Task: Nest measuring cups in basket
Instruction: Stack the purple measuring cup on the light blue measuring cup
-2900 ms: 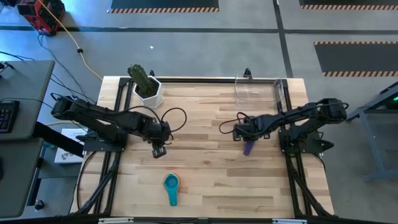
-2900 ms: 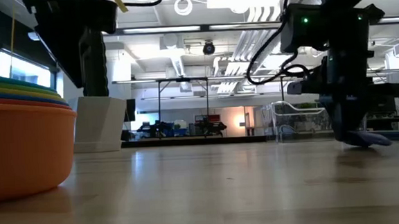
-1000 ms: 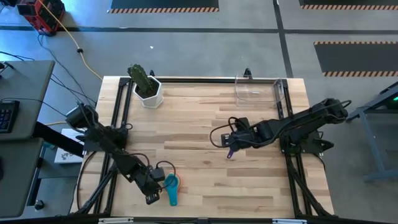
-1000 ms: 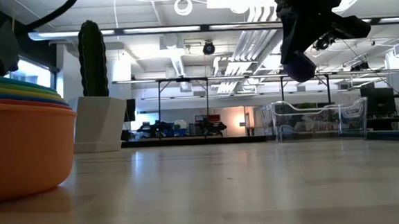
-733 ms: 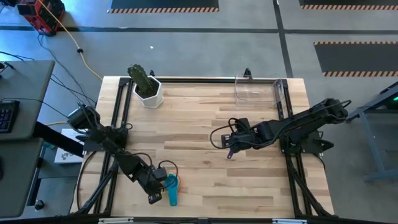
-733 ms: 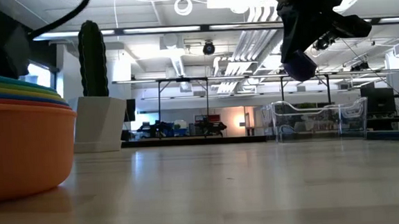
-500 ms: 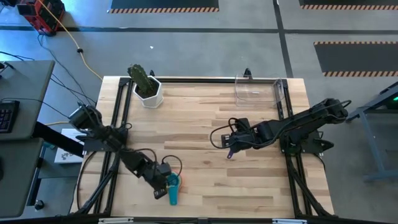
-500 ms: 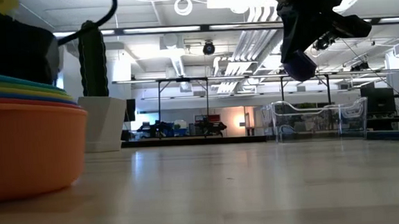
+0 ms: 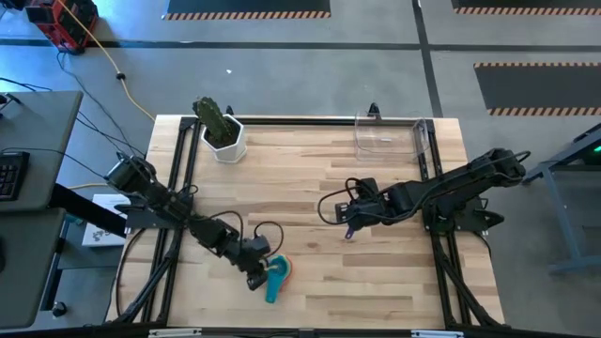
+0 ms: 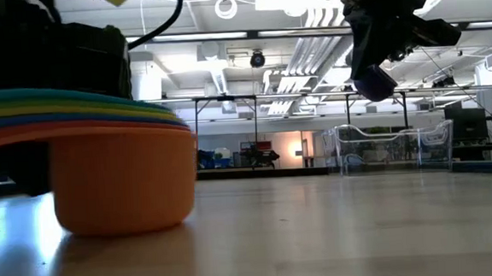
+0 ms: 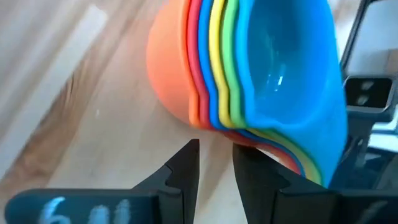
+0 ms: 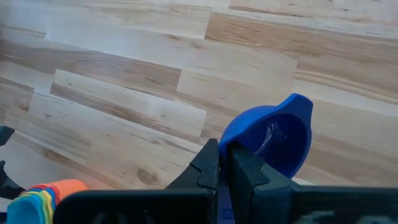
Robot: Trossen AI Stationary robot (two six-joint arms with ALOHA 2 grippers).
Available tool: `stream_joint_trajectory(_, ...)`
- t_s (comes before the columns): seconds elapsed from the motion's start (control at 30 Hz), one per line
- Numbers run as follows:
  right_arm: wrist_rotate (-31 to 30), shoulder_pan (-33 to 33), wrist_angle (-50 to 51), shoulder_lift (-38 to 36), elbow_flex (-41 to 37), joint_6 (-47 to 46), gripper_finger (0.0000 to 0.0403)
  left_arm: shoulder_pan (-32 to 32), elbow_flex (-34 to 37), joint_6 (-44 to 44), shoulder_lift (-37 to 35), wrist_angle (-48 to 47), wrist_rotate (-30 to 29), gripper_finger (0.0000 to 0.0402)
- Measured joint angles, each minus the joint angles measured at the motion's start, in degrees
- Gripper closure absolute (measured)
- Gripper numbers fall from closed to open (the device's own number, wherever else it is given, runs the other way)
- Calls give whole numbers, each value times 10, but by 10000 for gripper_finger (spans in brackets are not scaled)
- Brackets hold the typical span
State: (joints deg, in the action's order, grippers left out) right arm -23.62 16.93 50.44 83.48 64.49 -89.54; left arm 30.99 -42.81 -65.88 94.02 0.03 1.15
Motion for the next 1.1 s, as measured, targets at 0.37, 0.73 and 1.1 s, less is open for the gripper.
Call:
stream_joint_trajectory(0.37,6,0,6,0,0,-1,402,-45,0,22,0,16,2,314)
stream_joint_trajectory(0.73,20,-1,21,0,0,-2,402,-12,0,6,0,15,30,314)
stream_joint_trajectory(1.1,17,0,21,0,0,-2,402,-4,-1,-30,45,96,28,314)
